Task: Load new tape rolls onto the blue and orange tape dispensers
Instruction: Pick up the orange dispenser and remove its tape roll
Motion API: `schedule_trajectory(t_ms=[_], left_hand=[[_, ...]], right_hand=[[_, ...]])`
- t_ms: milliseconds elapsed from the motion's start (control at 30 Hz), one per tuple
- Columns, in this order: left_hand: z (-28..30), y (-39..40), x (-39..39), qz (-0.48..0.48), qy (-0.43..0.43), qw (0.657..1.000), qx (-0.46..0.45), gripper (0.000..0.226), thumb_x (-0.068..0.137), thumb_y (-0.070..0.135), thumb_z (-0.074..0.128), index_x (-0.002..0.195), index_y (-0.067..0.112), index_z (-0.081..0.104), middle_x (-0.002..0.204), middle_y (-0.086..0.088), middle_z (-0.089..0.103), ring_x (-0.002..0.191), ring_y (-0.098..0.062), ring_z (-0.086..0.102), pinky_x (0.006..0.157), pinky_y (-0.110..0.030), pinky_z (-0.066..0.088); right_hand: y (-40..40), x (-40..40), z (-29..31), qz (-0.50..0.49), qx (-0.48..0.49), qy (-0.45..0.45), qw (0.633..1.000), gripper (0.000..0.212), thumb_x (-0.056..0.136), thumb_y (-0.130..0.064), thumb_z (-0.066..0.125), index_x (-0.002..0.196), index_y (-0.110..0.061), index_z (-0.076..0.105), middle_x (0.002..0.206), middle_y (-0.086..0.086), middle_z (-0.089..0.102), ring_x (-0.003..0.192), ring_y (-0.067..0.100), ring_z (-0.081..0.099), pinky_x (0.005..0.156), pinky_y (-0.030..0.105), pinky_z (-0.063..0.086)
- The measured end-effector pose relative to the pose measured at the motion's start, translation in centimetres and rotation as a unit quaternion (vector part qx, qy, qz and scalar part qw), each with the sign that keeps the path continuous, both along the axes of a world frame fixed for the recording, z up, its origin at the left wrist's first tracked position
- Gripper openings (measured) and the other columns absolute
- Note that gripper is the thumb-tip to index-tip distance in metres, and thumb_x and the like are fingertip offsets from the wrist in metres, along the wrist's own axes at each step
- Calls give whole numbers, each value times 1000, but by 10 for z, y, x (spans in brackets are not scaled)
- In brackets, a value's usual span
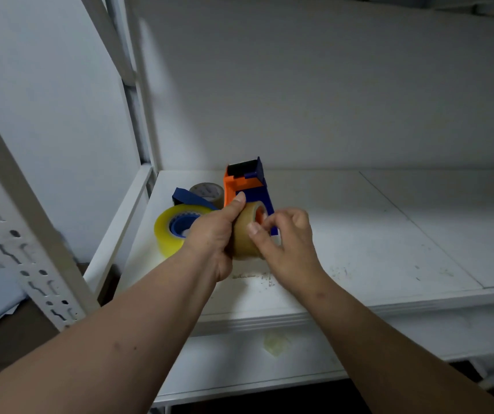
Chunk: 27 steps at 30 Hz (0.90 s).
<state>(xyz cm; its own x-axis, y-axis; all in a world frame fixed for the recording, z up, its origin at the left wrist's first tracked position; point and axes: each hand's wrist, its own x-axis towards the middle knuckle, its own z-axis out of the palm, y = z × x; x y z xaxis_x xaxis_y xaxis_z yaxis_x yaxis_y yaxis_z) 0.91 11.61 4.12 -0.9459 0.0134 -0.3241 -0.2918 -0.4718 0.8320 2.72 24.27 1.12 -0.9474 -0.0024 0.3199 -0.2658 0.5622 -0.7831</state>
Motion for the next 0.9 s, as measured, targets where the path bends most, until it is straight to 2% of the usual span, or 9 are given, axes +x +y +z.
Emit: schedule_trajectory(t_ms=[67, 133, 267, 333, 400, 467, 567, 733, 900], left_hand=[[3, 6, -1, 6, 13, 1000, -14, 36, 82, 39, 75, 101, 9, 70, 92, -15, 79, 89, -32, 75, 81, -50, 60], [4, 12, -5, 18, 22, 999, -43, 39, 85, 48, 68, 98, 11, 72, 99, -14, 78, 96, -32, 73, 88, -50, 58], [1, 20, -16, 83, -3, 994, -65, 22, 95, 36, 57, 91, 17, 65, 82, -6, 75, 74, -22, 71, 65, -33, 55], [1, 19, -20, 101, -16, 994, -46, 14, 97, 24, 53, 91, 13, 59, 65, -5, 74, 58, -19, 69, 60, -33, 53], [2, 16, -23, 113, -29, 993, -22, 11, 97, 21, 53, 93, 11, 54, 56, -6, 72, 50, -19, 68, 58, -34, 56], [2, 15, -26, 118, -31, 992, -15, 10, 97, 20, 54, 92, 12, 52, 54, -5, 72, 47, -18, 68, 52, -31, 57], [1, 20, -29, 124, -25, 992, -27, 10, 95, 18, 57, 89, 15, 49, 51, -2, 71, 44, -16, 68, 43, -28, 57], [-6, 23, -33, 124, -16, 991, -55, 16, 94, 20, 58, 106, 8, 55, 59, -4, 74, 51, -17, 70, 45, -26, 55], [-8, 17, -39, 140, -14, 989, -49, 19, 94, 19, 60, 110, 12, 53, 59, -4, 74, 51, -17, 70, 47, -27, 55]], right_hand=[[3, -2, -1, 13, 38, 4, 999, 45, 71, -67, 51, 88, -26, 54, 116, -8, 33, 111, 7, 32, 84, 12, 31], [8, -8, 1, 39, 47, -10, 998, 31, 78, -52, 59, 92, -24, 58, 114, -9, 38, 106, 7, 39, 82, 14, 33], [29, -20, 4, 64, 24, -34, 997, 6, 90, -35, 55, 90, -30, 59, 102, -11, 51, 84, -1, 52, 66, 10, 36], [47, -29, 6, 32, -26, -59, 997, 6, 91, -31, 54, 90, -32, 60, 92, -12, 57, 77, 3, 55, 56, 7, 36], [66, -43, 9, -18, -31, -78, 996, 16, 92, -30, 51, 102, -22, 60, 92, -7, 59, 82, 14, 56, 59, 16, 39], [80, -56, 8, -39, 85, -87, 992, 18, 94, -30, 46, 102, -17, 56, 96, 1, 58, 92, 27, 58, 70, 29, 42], [82, -67, 3, 13, 244, -101, 964, 43, 94, -28, 39, 137, -22, 41, 128, 5, 55, 113, 32, 54, 94, 39, 44], [73, -86, -12, 66, 403, -58, 911, 38, 92, -21, 43, 130, -16, 45, 125, 9, 54, 105, 30, 53, 77, 32, 35], [63, -112, -19, 52, 458, -44, 887, 56, 86, -13, 48, 141, -14, 37, 140, 10, 45, 123, 30, 42, 95, 35, 35]])
